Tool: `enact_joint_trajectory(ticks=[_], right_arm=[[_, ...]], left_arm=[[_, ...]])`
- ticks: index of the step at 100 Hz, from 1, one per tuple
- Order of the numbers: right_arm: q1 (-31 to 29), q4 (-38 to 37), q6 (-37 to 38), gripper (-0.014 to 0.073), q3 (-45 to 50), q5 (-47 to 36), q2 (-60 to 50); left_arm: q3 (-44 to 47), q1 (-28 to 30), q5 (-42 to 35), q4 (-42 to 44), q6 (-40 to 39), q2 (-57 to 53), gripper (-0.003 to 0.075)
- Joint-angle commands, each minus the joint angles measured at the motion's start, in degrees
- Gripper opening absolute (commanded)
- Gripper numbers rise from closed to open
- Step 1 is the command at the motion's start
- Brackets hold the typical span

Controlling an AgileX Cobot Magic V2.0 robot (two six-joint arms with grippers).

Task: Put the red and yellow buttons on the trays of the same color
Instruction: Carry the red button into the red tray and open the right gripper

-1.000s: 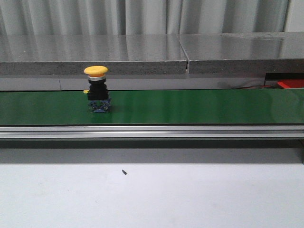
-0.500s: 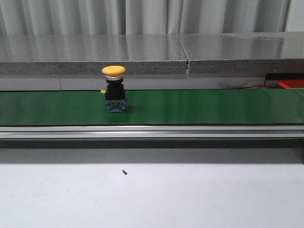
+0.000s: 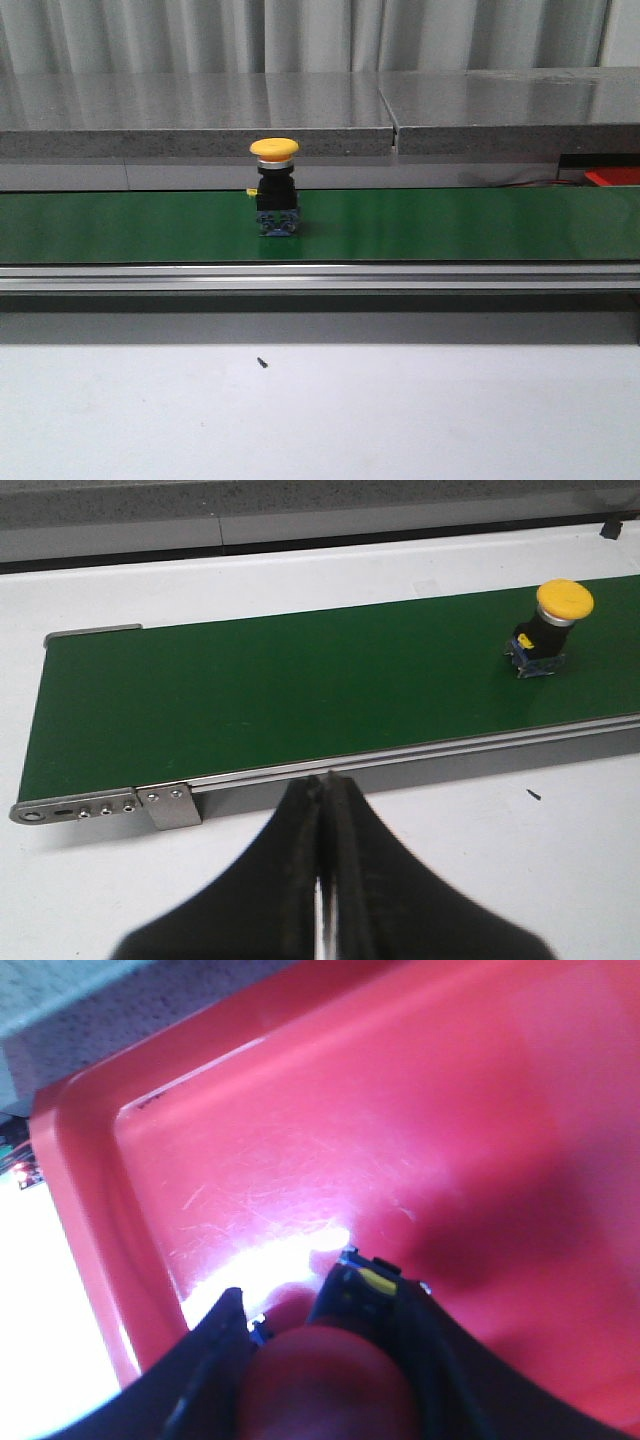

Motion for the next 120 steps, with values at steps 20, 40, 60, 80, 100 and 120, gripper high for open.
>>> enact_joint_trajectory(ticks=[20, 40, 60, 80, 100, 120], right_arm=[[-0.2, 2.9, -0.7, 0.0237, -3.6, -1.4, 0.5], [-0.2, 3.1, -0.7, 0.0237, -3.6, -1.4, 2.3], [-0.2, 3.3, -1.8, 0.0418, -3.6, -1.3, 2.4], [-0.2, 3.3, -2.3, 0.0591, -3.6, -2.9, 2.1], [-0.2, 3.2, -4.4, 0.0591, -3.2, -5.3, -1.5], [-0.1, 2.7, -6.6, 0.0591, -1.6, -5.6, -6.5]], left_arm=[[-1.6, -0.4, -3.8, -0.6, 0.1, 0.0, -0.0018], [-1.6, -0.4, -3.8, -0.6, 0.1, 0.0, -0.0019], [-1.6, -0.4, -3.8, -0.6, 0.1, 0.0, -0.0018], [-1.6, -0.4, -3.8, -0.6, 0.1, 0.0, -0.0018], [-1.6, -0.4, -3.8, -0.6, 0.1, 0.0, -0.0019], [-1.6, -0.4, -3.8, -0.6, 0.1, 0.0, -0.0019]])
